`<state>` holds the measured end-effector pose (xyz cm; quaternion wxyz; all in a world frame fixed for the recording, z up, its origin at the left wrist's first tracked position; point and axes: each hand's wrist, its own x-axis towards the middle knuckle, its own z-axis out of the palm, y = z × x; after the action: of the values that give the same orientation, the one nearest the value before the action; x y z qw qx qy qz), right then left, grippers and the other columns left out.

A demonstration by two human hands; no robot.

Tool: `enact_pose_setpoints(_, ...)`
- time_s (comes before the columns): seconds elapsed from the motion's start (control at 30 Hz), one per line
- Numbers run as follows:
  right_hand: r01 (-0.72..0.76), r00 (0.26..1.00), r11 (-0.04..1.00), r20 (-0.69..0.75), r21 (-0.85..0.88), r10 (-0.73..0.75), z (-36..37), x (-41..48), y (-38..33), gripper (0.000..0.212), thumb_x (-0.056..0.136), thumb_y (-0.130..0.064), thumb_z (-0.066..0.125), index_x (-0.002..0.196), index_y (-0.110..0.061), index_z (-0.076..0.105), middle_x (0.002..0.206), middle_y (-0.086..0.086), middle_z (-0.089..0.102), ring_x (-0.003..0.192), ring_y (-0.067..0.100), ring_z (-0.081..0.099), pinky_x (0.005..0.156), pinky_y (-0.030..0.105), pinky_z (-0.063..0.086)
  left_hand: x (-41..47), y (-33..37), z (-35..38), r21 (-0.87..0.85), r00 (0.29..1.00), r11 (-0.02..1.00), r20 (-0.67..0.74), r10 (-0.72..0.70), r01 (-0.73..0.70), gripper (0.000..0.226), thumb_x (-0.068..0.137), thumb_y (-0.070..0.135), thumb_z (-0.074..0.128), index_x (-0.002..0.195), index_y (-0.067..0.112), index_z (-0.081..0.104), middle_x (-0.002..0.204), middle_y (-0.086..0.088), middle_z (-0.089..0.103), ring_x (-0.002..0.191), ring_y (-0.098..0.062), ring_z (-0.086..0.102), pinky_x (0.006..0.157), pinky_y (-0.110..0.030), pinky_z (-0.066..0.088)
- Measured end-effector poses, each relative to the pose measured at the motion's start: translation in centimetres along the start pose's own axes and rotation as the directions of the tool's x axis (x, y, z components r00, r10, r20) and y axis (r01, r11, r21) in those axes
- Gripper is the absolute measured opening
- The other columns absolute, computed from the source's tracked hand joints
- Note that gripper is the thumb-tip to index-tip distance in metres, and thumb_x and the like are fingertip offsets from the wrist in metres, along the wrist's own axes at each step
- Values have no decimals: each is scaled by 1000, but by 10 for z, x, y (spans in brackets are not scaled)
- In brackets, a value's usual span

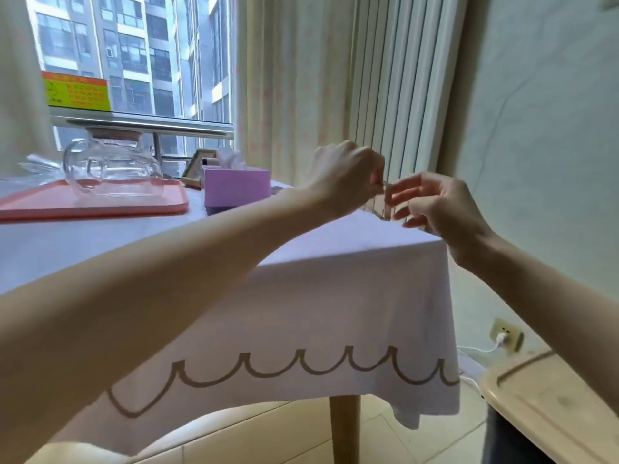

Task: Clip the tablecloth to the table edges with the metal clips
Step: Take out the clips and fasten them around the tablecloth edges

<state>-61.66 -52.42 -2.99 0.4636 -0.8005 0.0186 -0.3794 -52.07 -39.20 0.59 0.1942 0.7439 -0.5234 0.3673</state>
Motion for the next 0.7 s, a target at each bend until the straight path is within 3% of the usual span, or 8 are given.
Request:
enact_pose_setpoints(0.1, -3, 1000, 999, 18, 50, 2, -21, -11, 15, 38, 65, -12, 49, 101, -14, 62, 90, 2, 70, 73, 12, 66, 62, 21, 53, 7, 16, 19, 13, 988, 997, -128, 83, -82, 16, 89, 28, 60, 89, 13, 66, 87, -3, 69, 80, -23, 64, 69, -34, 51)
enact_pose_setpoints(0.2, 8, 1000, 996, -26, 90, -5, -31, -24, 35, 34, 70, -20, 55, 104, -20, 56, 101, 4, 67, 82, 14, 67, 67, 21, 54, 10, 29, 37, -9, 972, 996, -221, 85, -89, 16, 89, 26, 59, 88, 11, 64, 85, -4, 69, 76, -28, 63, 60, -29, 38)
enact_pose_setpoints(0.3, 33, 997, 998, -65, 57, -29, -33, -35, 53, 30, 75, -30, 73, 101, -23, 59, 102, 2, 67, 87, 15, 64, 67, 21, 51, 10, 38, 53, -26, 963, 991, -241, 119, -128, 17, 87, 25, 61, 84, 8, 62, 77, -6, 68, 65, -31, 61, 56, -31, 39)
enact_pose_setpoints(0.4, 54, 989, 998, -136, 25, -50, -30, -41, 67, 27, 76, -31, 73, 99, -19, 65, 97, 2, 67, 85, 18, 63, 71, 28, 54, 6, 40, 65, -33, 954, 979, -230, 190, -203, 18, 80, 22, 67, 74, 7, 60, 65, -4, 65, 50, -28, 55, 49, -27, 35)
enact_pose_setpoints(0.47, 63, 983, 997, -177, 54, -52, -28, -44, 75, 29, 74, -31, 74, 97, -16, 68, 93, 4, 69, 86, 19, 66, 77, 30, 56, 5, 37, 69, -76, 959, 971, -192, 208, -225, 17, 79, 22, 68, 73, 8, 61, 66, -3, 66, 50, -26, 56, 49, -26, 35)
enact_pose_setpoints(0.6, 116, 972, 985, -220, 126, -86, -26, -50, 88, 29, 71, -25, 73, 97, -13, 70, 97, 0, 70, 86, 8, 68, 77, 21, 53, 8, 29, 78, -132, 988, 981, 43, 147, -141, 14, 86, 25, 64, 88, 11, 65, 85, -2, 72, 73, -28, 64, 61, -31, 46)
enact_pose_setpoints(0.7, 175, 961, 972, -240, 155, -135, -19, -54, 97, 27, 74, -20, 71, 100, -14, 68, 103, -4, 67, 92, 11, 68, 79, 21, 53, 9, 33, 84, -152, 987, 984, 113, 115, -97, 10, 86, 21, 61, 88, 12, 66, 88, -4, 72, 80, -29, 65, 69, -38, 51)
